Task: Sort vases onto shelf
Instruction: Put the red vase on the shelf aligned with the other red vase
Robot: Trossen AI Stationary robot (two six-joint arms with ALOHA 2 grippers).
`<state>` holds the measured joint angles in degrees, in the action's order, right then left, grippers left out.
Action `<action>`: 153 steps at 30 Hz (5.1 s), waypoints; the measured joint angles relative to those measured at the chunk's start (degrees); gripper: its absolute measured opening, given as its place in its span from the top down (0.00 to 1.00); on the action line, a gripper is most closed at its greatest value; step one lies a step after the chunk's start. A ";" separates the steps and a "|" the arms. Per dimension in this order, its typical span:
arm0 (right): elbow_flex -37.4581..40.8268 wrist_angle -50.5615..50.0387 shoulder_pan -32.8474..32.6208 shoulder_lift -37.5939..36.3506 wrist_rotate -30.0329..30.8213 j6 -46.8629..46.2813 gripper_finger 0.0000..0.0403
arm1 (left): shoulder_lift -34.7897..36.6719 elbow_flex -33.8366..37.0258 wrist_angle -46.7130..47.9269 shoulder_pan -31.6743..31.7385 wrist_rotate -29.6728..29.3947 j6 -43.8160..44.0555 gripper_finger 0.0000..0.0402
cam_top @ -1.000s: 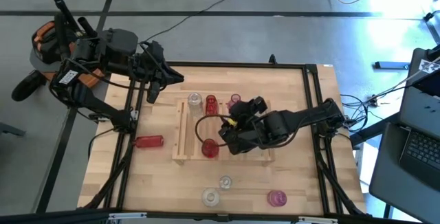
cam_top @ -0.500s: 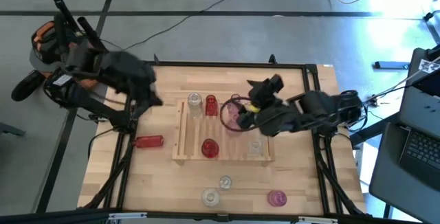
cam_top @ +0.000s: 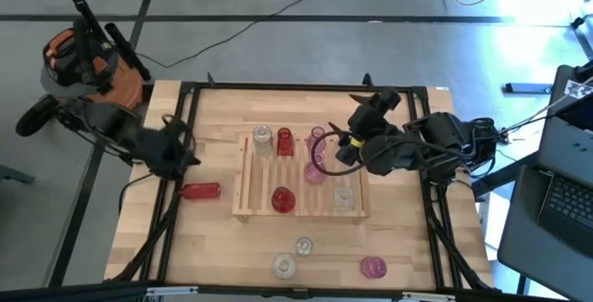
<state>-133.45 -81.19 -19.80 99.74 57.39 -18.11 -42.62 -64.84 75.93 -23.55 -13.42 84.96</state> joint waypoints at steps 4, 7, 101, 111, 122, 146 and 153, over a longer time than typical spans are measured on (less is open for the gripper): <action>0.00 -2.77 0.08 0.00 0.77 1.60 0.21 | 0.93 4.44 2.25 -1.71 2.94 -6.74 0.91; 0.00 -3.51 0.07 0.00 1.63 3.88 0.21 | -0.18 7.66 4.56 -1.66 6.17 -13.75 0.91; -1.51 -1.79 -0.06 -1.03 -7.10 1.92 0.21 | -30.18 36.52 -34.04 5.28 23.86 -23.51 0.31; -1.51 -1.79 -0.05 -1.03 -7.45 2.13 0.21 | -30.13 37.66 -34.96 4.04 23.08 -19.62 0.20; -1.51 -1.66 -0.04 -1.03 -6.96 2.34 0.21 | -30.13 37.66 -34.04 4.17 23.48 -17.70 0.42; -1.51 -0.65 -0.04 -1.03 -6.89 3.99 0.21 | -2.43 15.02 -6.76 3.24 -4.20 1.82 0.42; -1.51 5.34 -0.02 -1.03 -7.49 10.15 0.21 | 1.55 2.24 -19.41 0.12 -25.94 -9.52 0.43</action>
<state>-134.96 -75.85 -19.81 98.72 49.90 -7.96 -41.07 -62.59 56.51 -23.43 -39.36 75.44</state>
